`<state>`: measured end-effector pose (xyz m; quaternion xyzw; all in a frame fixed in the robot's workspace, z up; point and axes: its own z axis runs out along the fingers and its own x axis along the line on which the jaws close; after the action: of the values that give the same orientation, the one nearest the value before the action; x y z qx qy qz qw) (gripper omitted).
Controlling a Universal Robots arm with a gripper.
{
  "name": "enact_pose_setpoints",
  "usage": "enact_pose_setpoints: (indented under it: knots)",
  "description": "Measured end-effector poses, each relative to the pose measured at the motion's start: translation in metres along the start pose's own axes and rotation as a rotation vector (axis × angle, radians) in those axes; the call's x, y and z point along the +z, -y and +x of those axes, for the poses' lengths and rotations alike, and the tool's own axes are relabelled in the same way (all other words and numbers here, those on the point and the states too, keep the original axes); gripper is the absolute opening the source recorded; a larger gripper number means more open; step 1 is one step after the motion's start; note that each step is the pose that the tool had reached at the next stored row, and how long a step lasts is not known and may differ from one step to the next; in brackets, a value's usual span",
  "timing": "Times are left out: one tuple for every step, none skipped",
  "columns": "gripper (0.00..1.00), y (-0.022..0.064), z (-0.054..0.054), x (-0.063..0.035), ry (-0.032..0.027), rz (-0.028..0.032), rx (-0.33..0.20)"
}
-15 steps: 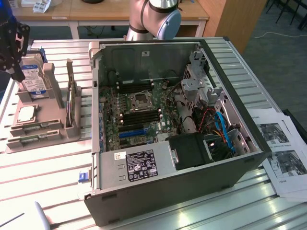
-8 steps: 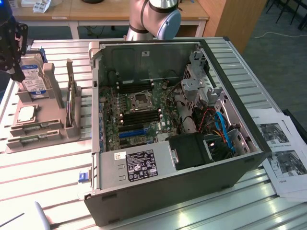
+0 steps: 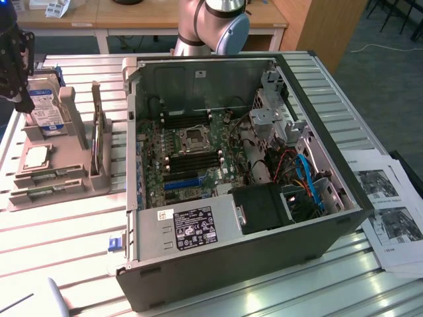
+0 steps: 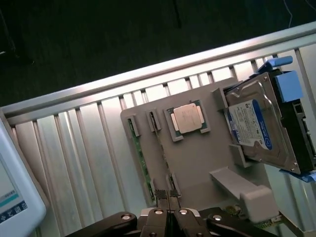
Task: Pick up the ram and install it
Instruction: 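Pick up the ram and move it above insertion slot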
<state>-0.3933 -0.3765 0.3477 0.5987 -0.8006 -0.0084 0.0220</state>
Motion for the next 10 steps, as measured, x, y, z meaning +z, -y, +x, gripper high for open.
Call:
enact_pose_setpoints:
  knots:
    - [0.1,0.0,0.0,0.0,-0.0007,0.0004,-0.018]
    - [0.1,0.0,0.0,0.0,-0.0014,0.0009,-0.036]
    - [0.1,0.0,0.0,0.0,-0.0022,0.0014,-0.054]
    - [0.1,0.0,0.0,0.0,-0.0029,0.0018,-0.072]
    - [0.1,0.0,0.0,0.0,-0.0036,0.0023,-0.09]
    - [0.1,0.0,0.0,0.0,-0.0043,0.0027,-0.109]
    - [0.1,0.0,0.0,0.0,-0.005,0.0032,-0.127]
    - [0.1,0.0,0.0,0.0,-0.0058,0.0037,-0.145]
    - [0.1,0.0,0.0,0.0,-0.0065,0.0041,-0.162]
    - [0.1,0.0,0.0,0.0,-0.0068,0.0043,-0.172]
